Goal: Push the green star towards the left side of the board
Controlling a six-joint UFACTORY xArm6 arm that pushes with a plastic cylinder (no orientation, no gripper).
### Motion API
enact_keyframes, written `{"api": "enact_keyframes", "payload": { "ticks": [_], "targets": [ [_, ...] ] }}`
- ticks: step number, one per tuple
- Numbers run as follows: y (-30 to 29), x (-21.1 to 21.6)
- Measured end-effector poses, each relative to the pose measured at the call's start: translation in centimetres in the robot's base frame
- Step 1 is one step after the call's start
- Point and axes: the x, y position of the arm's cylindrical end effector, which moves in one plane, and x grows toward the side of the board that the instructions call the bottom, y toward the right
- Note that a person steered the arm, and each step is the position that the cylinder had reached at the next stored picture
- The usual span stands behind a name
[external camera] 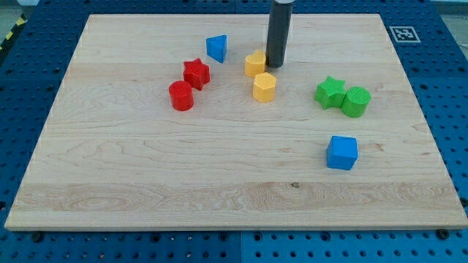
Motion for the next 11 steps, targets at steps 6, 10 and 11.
{"api": "enact_keyframes", "payload": {
  "ticks": [6, 10, 11],
  "targets": [
    [12.1, 6.1],
    [8.2, 10.6],
    [7.6, 11.7]
  ]
}}
